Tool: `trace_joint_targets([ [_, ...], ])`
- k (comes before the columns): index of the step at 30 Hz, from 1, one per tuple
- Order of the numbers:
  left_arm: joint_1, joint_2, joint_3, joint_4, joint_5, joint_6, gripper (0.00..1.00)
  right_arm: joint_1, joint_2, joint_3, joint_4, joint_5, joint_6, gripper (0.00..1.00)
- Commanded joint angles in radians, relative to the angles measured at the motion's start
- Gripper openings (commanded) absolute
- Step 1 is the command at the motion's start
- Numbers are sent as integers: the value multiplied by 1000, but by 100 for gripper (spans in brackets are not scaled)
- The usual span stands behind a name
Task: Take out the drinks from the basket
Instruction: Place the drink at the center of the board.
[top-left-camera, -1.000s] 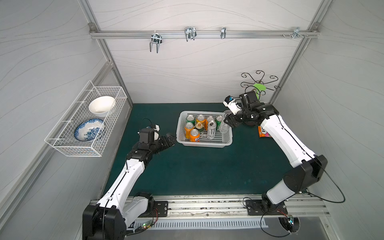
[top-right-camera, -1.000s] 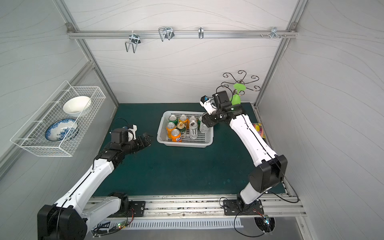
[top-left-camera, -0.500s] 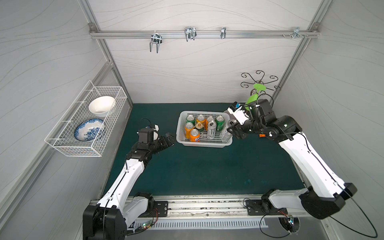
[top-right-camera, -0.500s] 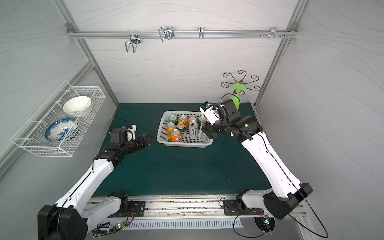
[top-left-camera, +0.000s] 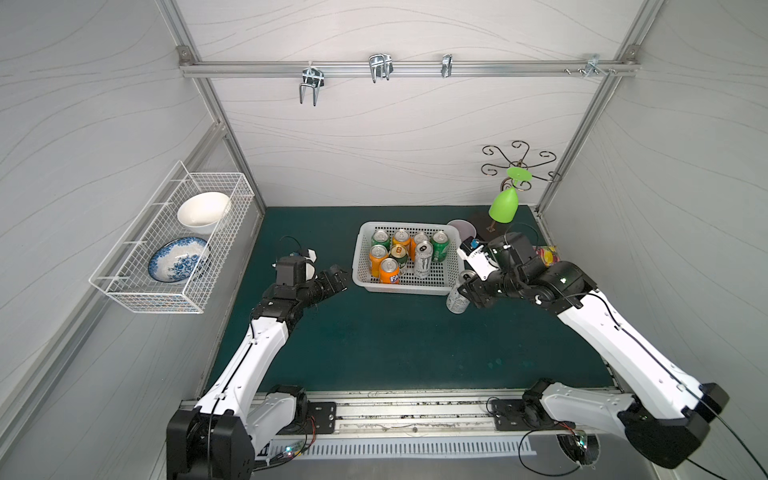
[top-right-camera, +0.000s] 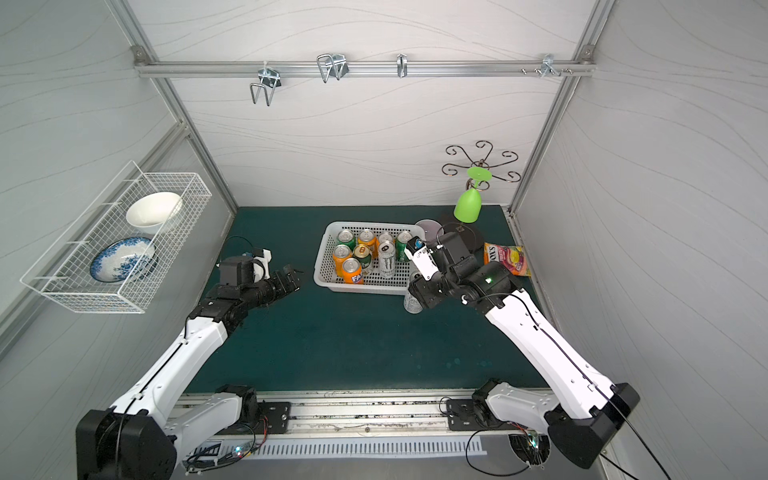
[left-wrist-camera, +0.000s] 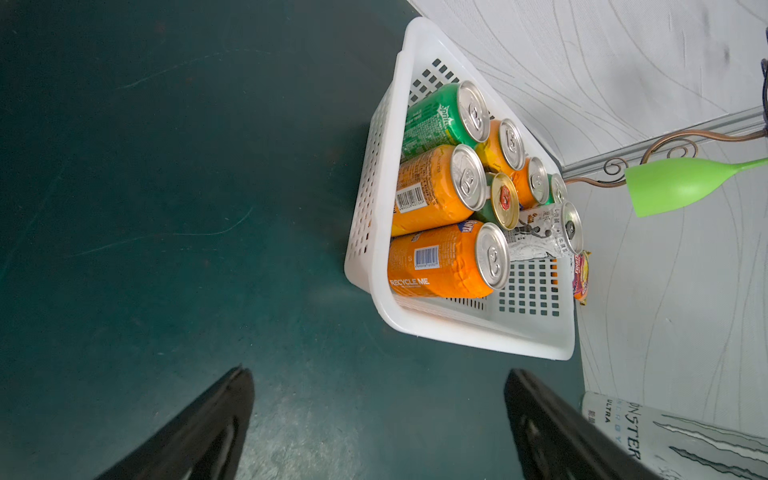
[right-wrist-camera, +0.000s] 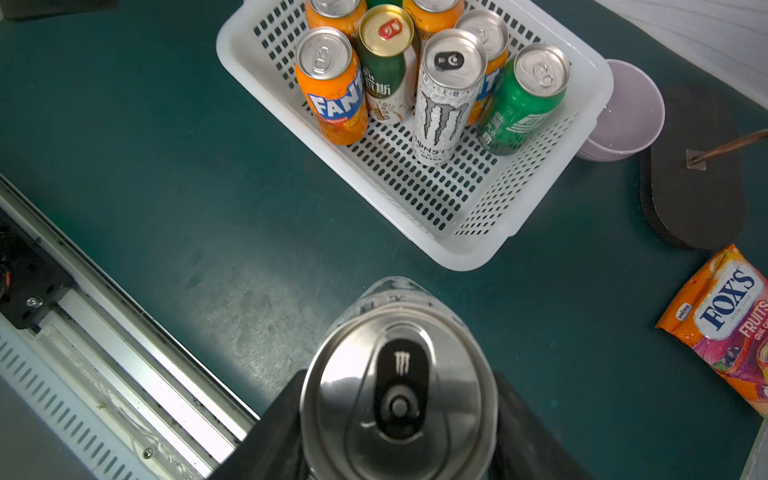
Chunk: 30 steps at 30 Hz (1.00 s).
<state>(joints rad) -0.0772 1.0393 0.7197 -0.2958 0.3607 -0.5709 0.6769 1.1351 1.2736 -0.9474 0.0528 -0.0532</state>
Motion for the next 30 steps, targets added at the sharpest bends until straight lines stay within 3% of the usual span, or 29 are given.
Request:
trace_joint_targets([
  [1, 6, 10, 4, 44, 19, 17, 99, 7, -27, -42, 136, 8, 32, 40],
  [14, 7, 9, 1, 41, 19, 17, 99, 6, -24, -272, 380, -2, 66, 40],
  [30, 7, 2, 1, 37, 17, 18, 99, 7, 82, -318, 498, 47, 10, 40],
])
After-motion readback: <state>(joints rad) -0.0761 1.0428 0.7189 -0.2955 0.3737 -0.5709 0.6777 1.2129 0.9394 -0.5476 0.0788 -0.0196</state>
